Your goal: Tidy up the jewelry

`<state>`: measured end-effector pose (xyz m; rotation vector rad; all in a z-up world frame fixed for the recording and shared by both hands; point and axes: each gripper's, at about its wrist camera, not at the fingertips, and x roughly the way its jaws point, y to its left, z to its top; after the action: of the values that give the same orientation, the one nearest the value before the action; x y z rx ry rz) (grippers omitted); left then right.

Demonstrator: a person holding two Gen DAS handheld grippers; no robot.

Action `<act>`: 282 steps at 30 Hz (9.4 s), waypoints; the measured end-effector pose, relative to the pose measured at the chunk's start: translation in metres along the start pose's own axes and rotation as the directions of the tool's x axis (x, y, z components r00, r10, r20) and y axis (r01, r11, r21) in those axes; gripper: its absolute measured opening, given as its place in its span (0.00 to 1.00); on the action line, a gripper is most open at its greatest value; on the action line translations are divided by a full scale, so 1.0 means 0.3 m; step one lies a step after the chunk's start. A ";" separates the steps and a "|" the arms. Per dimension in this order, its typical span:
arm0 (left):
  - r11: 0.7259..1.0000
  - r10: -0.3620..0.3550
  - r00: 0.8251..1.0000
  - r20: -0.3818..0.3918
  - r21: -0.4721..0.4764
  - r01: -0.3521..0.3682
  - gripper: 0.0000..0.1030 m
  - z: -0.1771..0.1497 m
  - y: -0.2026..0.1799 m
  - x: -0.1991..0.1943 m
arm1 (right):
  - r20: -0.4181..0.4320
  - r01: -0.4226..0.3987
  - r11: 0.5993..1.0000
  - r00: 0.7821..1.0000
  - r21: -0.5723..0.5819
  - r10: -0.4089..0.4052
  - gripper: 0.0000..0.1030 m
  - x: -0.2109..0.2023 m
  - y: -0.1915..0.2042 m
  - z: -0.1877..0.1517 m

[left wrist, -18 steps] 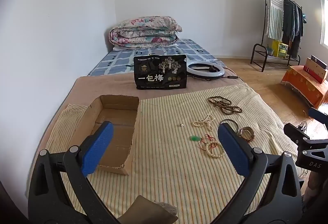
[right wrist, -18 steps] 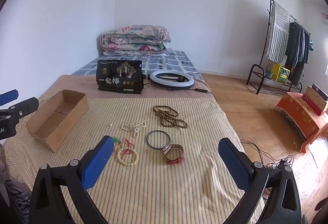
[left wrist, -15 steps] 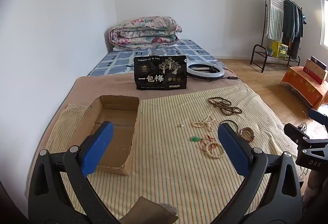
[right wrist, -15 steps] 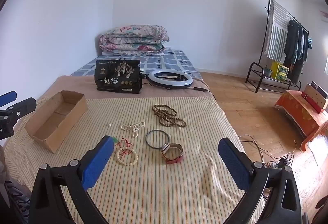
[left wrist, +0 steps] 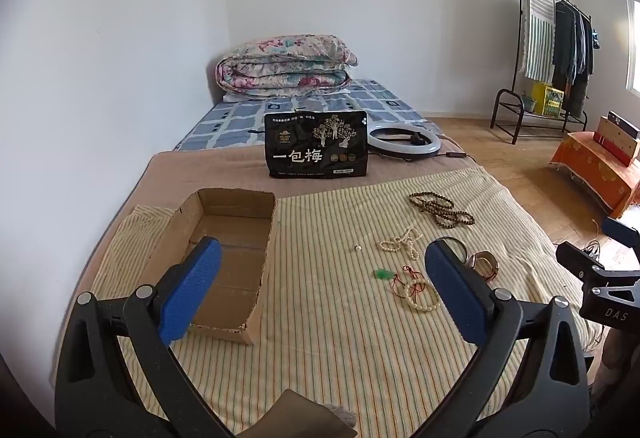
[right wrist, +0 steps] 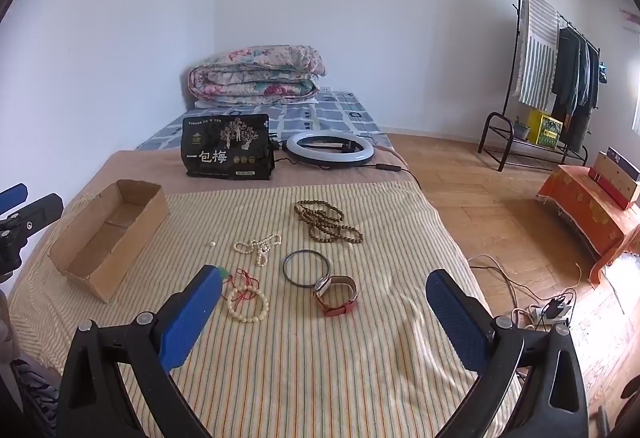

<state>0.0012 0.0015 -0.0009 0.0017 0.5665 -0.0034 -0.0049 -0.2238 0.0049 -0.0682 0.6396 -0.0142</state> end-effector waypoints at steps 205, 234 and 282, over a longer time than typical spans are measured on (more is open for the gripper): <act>0.929 -0.312 0.903 -0.294 -0.293 0.226 0.05 0.004 0.087 0.419 | -0.299 -0.256 0.960 0.930 -0.115 0.212 0.04 0.475 0.072 0.111; 0.906 -0.071 0.964 -0.258 -0.420 -0.045 0.05 -0.103 0.639 0.350 | -0.300 -0.531 0.820 0.835 -0.215 0.462 0.04 0.519 0.758 0.186; 0.927 -0.033 0.962 -0.271 -0.367 -0.072 0.15 -0.066 0.540 0.367 | -0.199 -0.451 0.877 0.886 -0.167 0.418 0.75 0.511 0.674 0.237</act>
<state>0.0840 0.1633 -0.0765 -0.3710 0.8377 0.1274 0.1590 -0.0232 -0.0432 -0.1259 0.8024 0.4928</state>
